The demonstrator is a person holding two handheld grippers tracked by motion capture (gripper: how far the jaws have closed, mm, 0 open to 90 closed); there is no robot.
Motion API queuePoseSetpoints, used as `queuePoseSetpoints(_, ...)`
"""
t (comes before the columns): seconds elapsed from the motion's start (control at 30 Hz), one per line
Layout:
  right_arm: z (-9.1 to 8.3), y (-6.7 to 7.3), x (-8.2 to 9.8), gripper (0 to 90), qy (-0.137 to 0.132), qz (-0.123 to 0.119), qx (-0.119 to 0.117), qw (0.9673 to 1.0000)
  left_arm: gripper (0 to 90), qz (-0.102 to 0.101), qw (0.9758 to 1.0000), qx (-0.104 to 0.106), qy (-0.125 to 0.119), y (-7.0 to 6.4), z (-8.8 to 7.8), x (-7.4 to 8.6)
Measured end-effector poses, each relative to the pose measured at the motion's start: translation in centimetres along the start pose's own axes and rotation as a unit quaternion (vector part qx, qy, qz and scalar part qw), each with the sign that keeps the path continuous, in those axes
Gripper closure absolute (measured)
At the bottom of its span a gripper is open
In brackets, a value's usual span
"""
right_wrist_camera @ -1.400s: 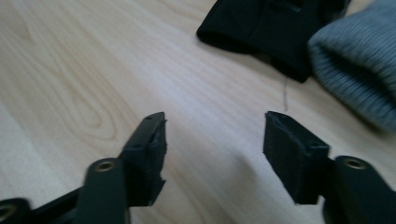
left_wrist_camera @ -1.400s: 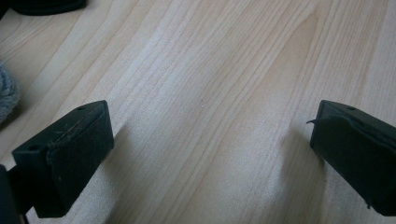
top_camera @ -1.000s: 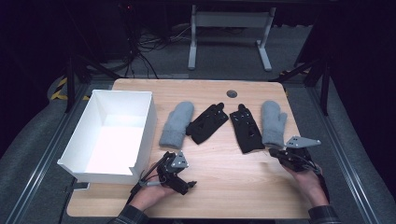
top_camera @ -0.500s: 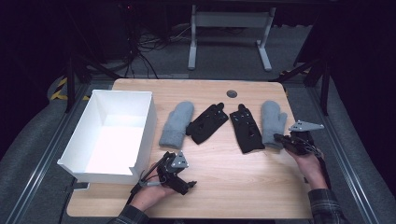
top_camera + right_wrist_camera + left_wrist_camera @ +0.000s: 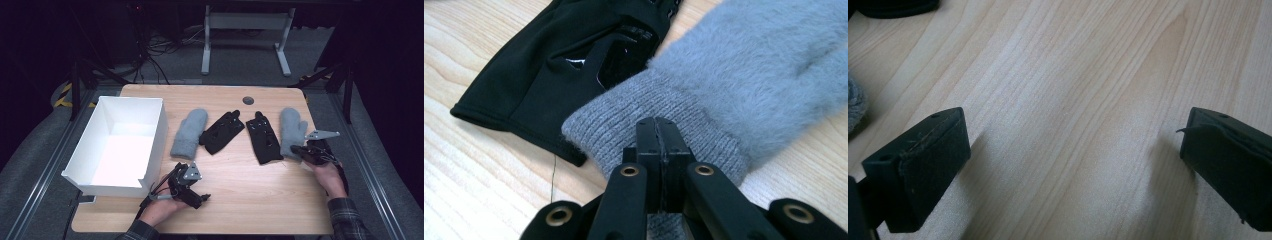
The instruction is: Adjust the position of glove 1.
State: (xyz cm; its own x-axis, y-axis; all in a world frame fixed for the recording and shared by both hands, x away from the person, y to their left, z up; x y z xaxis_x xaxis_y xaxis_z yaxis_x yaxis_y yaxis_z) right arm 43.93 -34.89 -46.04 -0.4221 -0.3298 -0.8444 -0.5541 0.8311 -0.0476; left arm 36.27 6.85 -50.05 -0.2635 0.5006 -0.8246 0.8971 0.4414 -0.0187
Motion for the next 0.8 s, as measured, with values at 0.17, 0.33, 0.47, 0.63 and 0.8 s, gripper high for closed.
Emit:
queuePoseSetpoints(0.17,-0.5,0.3,0.1,90.0,0.008,-0.007,0.001,0.9999,0.1,0.000,1.0000,0.000,0.000,0.0,0.0,0.0)
queuePoseSetpoints(0.33,-1.5,0.8,0.6,90.0,0.014,-0.009,-0.001,0.9998,0.2,-0.001,1.0000,-0.001,0.000,0.0,0.0,0.0)
queuePoseSetpoints(0.47,-2.5,1.4,1.1,90.0,0.019,-0.010,-0.002,0.9998,0.2,-0.001,1.0000,-0.001,0.000,0.0,0.0,0.0)
queuePoseSetpoints(0.63,-3.4,2.0,1.5,90.0,0.025,-0.012,-0.004,0.9996,0.2,-0.001,1.0000,-0.001,0.000,0.0,0.0,0.0)
queuePoseSetpoints(0.8,-4.1,2.7,1.9,90.0,0.027,-0.014,-0.010,0.9995,0.2,-0.001,1.0000,-0.002,0.000,0.0,0.0,0.0)
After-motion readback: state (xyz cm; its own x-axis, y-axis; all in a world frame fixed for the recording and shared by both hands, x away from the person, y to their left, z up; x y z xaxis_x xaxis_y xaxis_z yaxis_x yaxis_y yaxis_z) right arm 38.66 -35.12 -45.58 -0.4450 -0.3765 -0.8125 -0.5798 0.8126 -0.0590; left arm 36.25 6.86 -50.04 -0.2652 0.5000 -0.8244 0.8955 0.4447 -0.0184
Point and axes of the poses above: each handheld gripper's, and its own axes: z roughly forward along the jaws, x roughly out of its underside, y roughly to its left, the point moved 3 cm from there along z, roughly forward along the jaws, and after that the axes turned 12 degrees about -y, right-handed, at the moved point
